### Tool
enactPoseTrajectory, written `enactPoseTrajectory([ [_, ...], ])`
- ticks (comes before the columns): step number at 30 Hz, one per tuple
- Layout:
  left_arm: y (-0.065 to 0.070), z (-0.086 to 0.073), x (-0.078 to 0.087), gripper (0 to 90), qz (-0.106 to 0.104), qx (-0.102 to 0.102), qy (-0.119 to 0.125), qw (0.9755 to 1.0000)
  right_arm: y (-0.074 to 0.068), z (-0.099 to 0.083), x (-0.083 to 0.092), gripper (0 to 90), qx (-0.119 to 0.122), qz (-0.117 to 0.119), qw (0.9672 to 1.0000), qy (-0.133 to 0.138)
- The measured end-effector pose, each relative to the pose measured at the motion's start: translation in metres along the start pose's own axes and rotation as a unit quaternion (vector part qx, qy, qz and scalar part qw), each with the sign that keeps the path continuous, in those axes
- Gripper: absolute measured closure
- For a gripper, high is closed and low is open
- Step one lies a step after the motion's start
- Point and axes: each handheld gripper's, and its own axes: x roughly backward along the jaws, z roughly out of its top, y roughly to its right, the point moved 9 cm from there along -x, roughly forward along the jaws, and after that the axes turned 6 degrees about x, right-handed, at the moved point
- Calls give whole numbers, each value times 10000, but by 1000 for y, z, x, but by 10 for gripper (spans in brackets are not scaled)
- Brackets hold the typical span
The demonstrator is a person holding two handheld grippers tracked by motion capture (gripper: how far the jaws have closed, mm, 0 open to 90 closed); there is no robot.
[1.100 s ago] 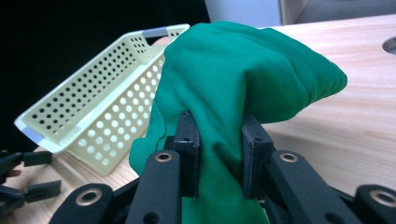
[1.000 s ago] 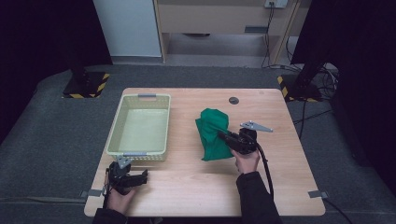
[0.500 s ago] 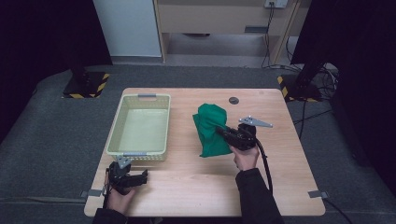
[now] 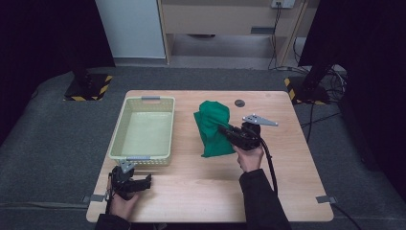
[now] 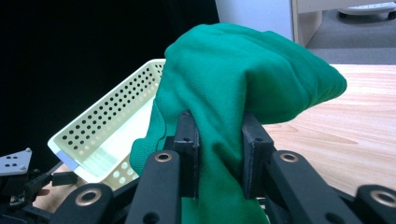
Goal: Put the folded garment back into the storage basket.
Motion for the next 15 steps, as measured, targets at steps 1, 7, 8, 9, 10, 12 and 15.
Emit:
enactPoseTrajectory([
  [1,0,0,0,0,0,4,3,10000,-1,1,0,731,6,0,10000,8],
  [7,0,0,0,0,-1,-4,-1,10000,-6,8,-2,730,34,50,10000,42],
  [8,0,0,0,0,-1,-4,-1,10000,-7,9,-3,731,31,60,10000,53],
  [9,0,0,0,0,-1,-4,-2,10000,-7,9,-3,731,31,60,10000,53],
  [10,0,0,0,0,-1,-3,-1,10000,-8,11,-3,731,44,63,9999,66],
  [12,0,0,0,0,-1,-3,-1,10000,-10,13,-4,731,69,56,9999,68],
  [15,0,0,0,0,-1,-3,0,10000,-12,17,-6,731,89,56,9999,67],
])
